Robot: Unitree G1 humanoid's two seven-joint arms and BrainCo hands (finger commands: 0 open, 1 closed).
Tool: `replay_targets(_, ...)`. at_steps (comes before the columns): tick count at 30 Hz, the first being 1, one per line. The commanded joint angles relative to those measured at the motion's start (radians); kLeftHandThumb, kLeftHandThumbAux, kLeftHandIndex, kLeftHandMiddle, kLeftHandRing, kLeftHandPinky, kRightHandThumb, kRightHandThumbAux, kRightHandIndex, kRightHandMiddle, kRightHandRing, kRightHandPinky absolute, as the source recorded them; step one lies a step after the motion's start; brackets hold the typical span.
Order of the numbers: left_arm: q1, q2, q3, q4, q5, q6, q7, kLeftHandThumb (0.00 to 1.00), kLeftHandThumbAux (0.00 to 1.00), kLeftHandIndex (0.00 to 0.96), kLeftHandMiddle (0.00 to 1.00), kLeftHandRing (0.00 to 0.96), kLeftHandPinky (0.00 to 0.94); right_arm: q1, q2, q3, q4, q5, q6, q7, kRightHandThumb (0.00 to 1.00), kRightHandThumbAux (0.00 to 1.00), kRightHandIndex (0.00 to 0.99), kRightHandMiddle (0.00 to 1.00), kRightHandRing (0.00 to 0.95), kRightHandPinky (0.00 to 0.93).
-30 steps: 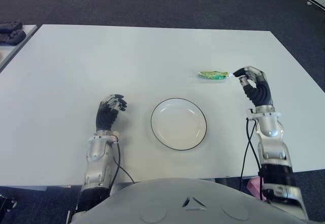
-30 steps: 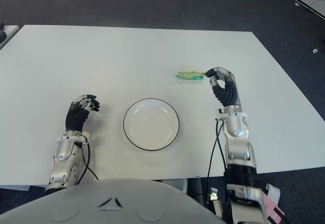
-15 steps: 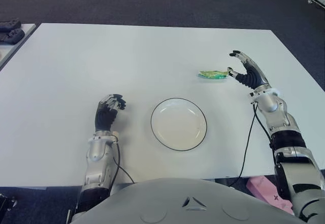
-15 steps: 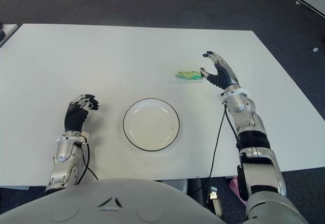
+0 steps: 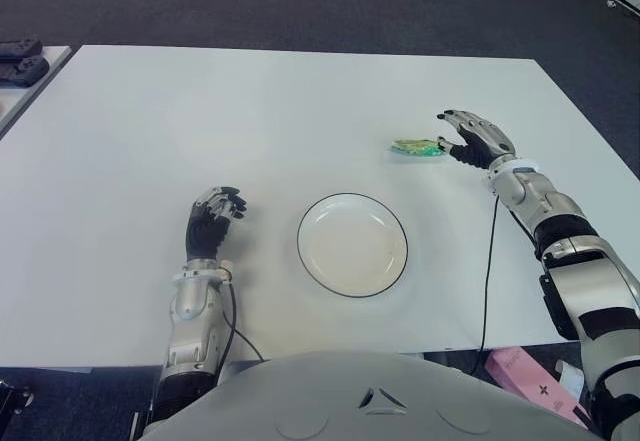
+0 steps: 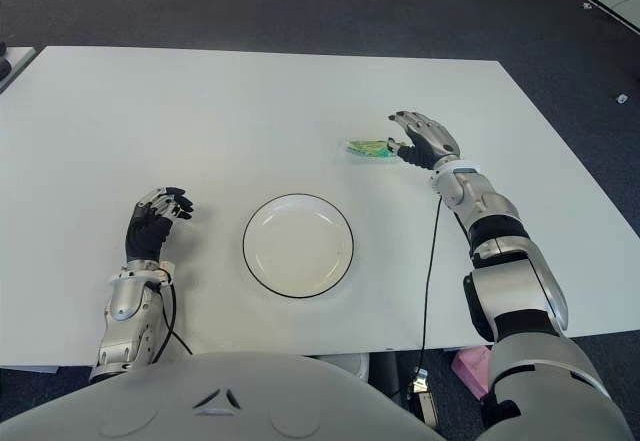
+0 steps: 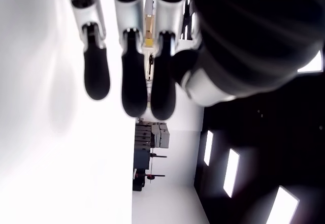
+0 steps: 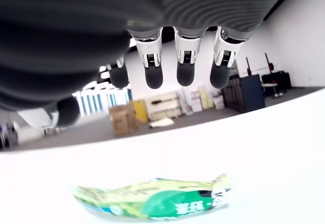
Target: Put the toothpaste on the table into the plate.
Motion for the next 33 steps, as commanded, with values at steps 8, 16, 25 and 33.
replay_targets(8,0.018,-0.003,-0.005,-0.023,0.018,0.023,0.024,0.705,0.723,0.435,0.542,0.547,0.523,-0.098,0.051,0.142,0.142,-0.059,0.057,-0.005,0.573,0.148,0.0,0.0,0.0,0.0)
replay_targets(16,0.024,-0.005,-0.002,-0.035,0.009,0.03,0.028,0.704,0.723,0.435,0.536,0.543,0.511,-0.122,0.069,0.189,0.189,-0.063,0.086,0.008,0.563,0.139,0.0,0.0,0.0,0.0)
replay_targets(25,0.033,-0.011,-0.004,-0.034,0.009,0.003,0.025,0.703,0.723,0.435,0.537,0.538,0.508,-0.123,0.106,0.231,0.232,-0.068,0.137,0.047,0.57,0.121,0.0,0.0,0.0,0.0)
replay_targets(33,0.047,-0.013,-0.007,-0.052,0.006,0.018,0.024,0.704,0.723,0.435,0.54,0.543,0.523,-0.12,0.142,0.271,0.264,-0.081,0.193,0.079,0.609,0.118,0.0,0.0,0.0,0.0)
